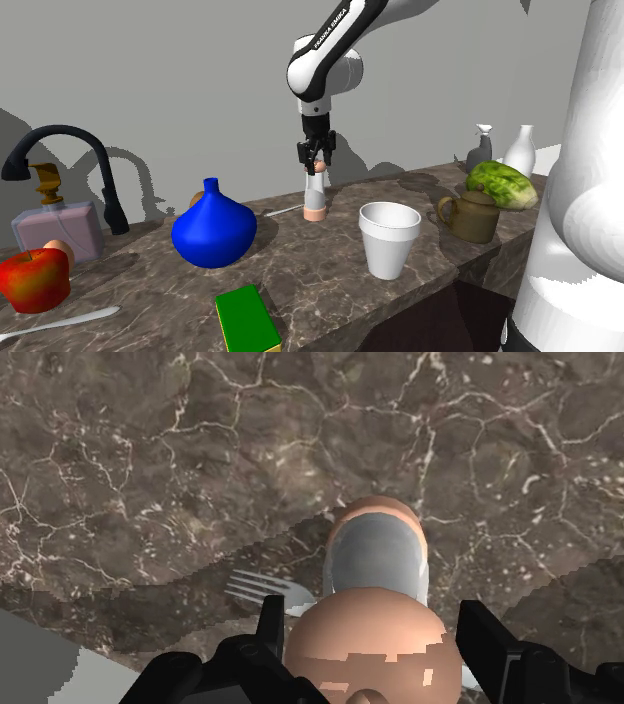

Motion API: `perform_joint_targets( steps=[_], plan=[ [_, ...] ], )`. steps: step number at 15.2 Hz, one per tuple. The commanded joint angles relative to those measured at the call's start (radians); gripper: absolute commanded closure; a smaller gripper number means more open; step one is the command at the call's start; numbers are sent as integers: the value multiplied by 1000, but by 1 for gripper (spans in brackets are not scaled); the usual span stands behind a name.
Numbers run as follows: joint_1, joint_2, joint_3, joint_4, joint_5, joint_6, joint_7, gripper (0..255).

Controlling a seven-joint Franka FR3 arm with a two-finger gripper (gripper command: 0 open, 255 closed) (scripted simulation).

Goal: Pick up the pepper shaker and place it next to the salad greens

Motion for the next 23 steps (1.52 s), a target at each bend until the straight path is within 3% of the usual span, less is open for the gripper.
perform_joint_targets(
  steps=[1,23],
  plan=[
    [0,0,0,0,0,0,0,255],
    [9,-92,9,196,8,-285,-36,255]
  ],
)
